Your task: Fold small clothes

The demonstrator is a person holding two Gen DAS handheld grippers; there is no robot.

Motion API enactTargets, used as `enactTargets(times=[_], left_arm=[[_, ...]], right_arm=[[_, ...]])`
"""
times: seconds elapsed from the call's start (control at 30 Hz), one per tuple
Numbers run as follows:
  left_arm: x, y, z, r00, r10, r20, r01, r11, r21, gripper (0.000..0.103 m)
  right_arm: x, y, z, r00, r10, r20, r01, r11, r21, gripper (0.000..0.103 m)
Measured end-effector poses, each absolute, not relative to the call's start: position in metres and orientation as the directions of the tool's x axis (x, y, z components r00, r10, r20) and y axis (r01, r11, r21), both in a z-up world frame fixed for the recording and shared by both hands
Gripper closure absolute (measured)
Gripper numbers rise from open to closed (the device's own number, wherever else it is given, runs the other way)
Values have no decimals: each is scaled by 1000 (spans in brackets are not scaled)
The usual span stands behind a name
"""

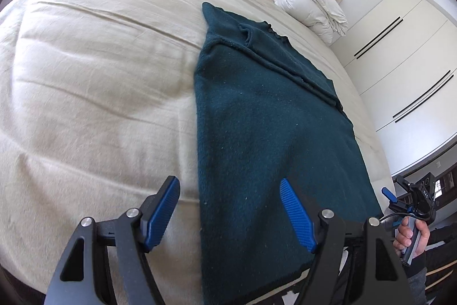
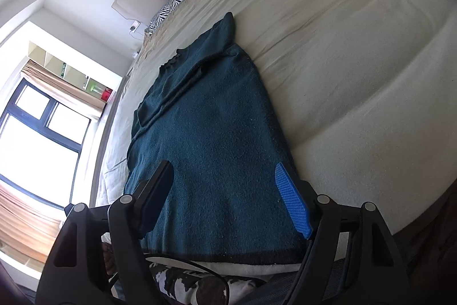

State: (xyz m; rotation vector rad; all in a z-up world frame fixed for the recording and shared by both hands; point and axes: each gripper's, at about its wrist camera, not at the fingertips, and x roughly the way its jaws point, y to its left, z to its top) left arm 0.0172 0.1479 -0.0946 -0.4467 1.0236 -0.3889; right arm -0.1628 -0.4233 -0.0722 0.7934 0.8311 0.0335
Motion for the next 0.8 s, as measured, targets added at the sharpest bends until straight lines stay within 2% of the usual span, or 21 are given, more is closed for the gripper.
enactTargets(times=[0.37,0.8], left_arm=[[-1,145,-99,424,-500,-755,90,853,-515,27],[-17,122,-106,322,-455,-830,120,889,-441,29]], right_arm=[[-170,-415,-85,656,273,-703,312,750,583,30],[-180,-427,-82,612,203,-764,363,787,499,31]])
